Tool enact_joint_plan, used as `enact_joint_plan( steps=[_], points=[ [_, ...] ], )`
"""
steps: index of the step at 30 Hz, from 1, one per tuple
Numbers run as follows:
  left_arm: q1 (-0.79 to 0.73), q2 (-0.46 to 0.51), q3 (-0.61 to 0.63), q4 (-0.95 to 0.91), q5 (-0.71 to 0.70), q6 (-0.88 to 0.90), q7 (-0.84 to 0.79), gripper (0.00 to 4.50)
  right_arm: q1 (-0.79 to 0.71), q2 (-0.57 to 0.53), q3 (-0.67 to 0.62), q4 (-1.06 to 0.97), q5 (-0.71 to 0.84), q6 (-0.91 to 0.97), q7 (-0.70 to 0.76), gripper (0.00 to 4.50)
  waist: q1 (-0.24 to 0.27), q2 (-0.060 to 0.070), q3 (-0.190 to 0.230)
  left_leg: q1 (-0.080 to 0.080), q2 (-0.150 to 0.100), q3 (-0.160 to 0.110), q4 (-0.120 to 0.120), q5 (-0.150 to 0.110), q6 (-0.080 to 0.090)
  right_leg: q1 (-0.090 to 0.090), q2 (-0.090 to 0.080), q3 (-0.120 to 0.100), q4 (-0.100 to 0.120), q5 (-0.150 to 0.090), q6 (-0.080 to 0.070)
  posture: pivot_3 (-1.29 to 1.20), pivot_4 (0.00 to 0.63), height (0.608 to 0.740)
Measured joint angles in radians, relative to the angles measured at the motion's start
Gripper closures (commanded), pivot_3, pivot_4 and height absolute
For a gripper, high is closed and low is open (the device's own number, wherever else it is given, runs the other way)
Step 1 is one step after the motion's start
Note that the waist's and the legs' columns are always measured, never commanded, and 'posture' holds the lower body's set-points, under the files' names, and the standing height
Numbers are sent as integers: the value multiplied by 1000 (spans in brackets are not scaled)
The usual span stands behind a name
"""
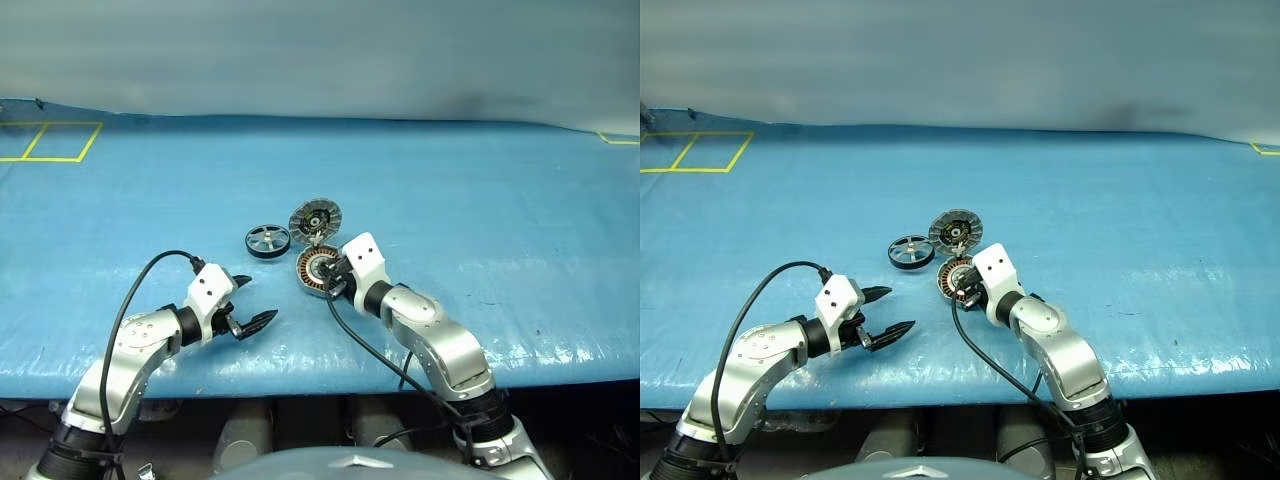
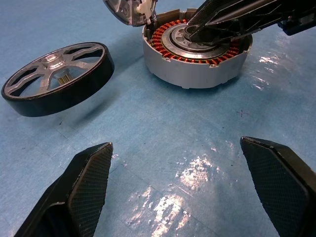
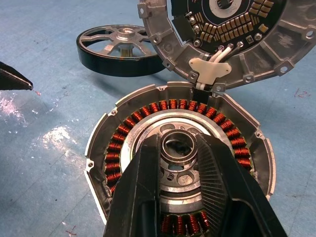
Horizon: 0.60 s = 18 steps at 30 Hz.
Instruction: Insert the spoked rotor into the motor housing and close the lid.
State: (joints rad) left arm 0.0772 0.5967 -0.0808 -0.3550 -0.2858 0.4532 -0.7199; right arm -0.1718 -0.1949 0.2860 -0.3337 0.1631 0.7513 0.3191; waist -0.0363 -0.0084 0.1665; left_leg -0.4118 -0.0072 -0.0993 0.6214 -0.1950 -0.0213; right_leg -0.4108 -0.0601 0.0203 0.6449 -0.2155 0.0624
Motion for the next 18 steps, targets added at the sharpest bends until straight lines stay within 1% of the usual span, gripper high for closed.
enact_joint_plan(
  steps=[1,2,5,7,9,15,18],
  points=[
    [0,0,0,0,0,0,0,0,0,3,0,0,0,0,0,3049,0,0,0,0,0,0,0,0,0,0,0,0,0,0,0,0,150,740],
    [0,0,0,0,0,0,0,0,1,7,-1,0,2,0,1,2859,0,0,0,0,0,0,0,0,0,0,0,0,0,0,0,0,150,740],
    [0,0,0,0,0,0,0,0,1,16,-2,0,6,7,1,2859,0,0,0,0,0,0,0,0,0,0,0,0,0,0,0,0,150,740],
    [0,0,0,0,0,0,0,0,1,16,-6,-1,7,12,3,2524,0,0,0,0,0,0,0,0,0,0,0,0,0,0,0,0,150,740],
    [0,0,0,0,0,0,0,0,1,16,-5,-1,10,13,6,2039,0,0,0,0,0,0,0,0,0,0,0,0,0,0,0,0,150,740],
    [0,0,0,0,0,0,0,0,4,20,-26,-25,31,43,5,2039,0,0,0,0,0,0,0,0,0,0,0,0,0,0,0,0,150,740],
    [0,0,0,0,0,0,0,0,4,20,-49,-54,49,63,4,2619,0,0,0,0,0,0,0,0,0,0,0,0,0,0,0,0,150,740]
  ],
)
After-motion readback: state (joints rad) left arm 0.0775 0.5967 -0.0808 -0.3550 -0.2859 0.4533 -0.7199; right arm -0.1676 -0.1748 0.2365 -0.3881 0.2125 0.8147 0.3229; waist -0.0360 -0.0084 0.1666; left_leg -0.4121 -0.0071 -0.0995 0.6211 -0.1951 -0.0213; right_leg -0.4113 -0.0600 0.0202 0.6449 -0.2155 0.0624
